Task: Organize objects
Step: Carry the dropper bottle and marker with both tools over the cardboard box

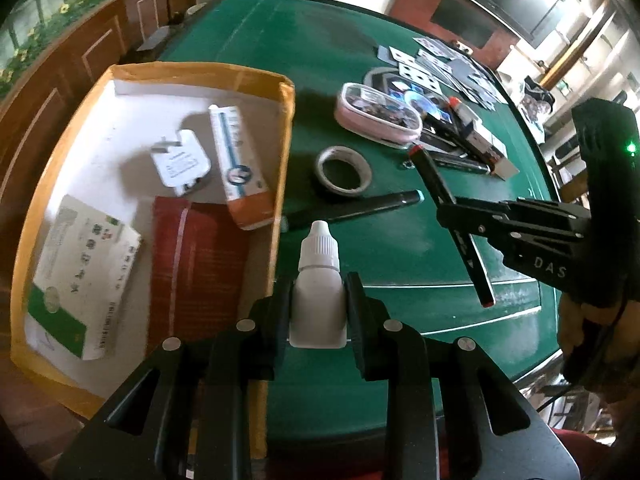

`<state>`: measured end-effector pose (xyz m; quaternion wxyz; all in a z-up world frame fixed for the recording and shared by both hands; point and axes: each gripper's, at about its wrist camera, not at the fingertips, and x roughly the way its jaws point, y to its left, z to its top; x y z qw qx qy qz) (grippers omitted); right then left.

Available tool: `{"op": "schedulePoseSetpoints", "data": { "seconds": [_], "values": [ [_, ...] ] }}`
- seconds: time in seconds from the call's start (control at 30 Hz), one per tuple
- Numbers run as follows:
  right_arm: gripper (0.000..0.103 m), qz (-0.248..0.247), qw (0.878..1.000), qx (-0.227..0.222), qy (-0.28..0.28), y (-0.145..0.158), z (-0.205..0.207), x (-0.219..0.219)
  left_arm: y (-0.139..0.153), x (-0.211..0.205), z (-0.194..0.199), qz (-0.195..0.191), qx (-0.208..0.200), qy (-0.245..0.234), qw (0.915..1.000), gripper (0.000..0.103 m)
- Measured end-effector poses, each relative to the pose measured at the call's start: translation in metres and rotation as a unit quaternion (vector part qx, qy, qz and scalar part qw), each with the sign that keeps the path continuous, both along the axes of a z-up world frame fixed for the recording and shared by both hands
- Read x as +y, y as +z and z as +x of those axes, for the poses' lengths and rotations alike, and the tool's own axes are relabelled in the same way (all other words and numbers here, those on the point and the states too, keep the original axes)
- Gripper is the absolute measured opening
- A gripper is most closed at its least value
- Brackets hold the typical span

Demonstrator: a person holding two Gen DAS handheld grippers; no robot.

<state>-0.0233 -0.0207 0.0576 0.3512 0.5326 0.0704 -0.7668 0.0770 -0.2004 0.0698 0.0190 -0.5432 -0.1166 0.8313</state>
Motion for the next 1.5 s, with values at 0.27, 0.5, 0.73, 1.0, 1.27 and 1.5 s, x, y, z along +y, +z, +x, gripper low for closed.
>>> {"op": "schedulePoseSetpoints", "data": {
  "seconds": [0.27,0.5,0.73,1.0,1.27,1.5],
  "values": [
    [0.012,-0.003,1.000,-0.001,0.016,0.001,0.005,-0.023,0.007,-0.033,0.007,-0.008,0.005,0.029,0.9995,0.026],
    [0.012,-0.008,0.999,0.000,0.031,0.002,0.009,-0.043,0.018,-0.077,0.012,-0.028,0.013,0.063,0.9975,0.026],
    [0.012,-0.016,0.999,-0.007,0.036,0.001,0.016,-0.060,0.023,-0.128,0.019,-0.039,0.014,0.105,0.9936,0.026],
    [0.012,-0.028,0.999,-0.027,0.032,0.003,0.022,-0.081,0.019,-0.161,0.026,-0.047,0.007,0.120,0.9916,0.026],
    [0.012,-0.019,0.998,-0.034,0.043,0.011,0.039,-0.122,0.010,-0.190,0.020,-0.049,-0.001,0.113,0.9923,0.026],
    [0.012,-0.012,0.997,-0.064,0.034,0.007,0.051,-0.161,0.000,-0.201,0.011,-0.050,-0.008,0.087,0.9949,0.026]
  ]
}}
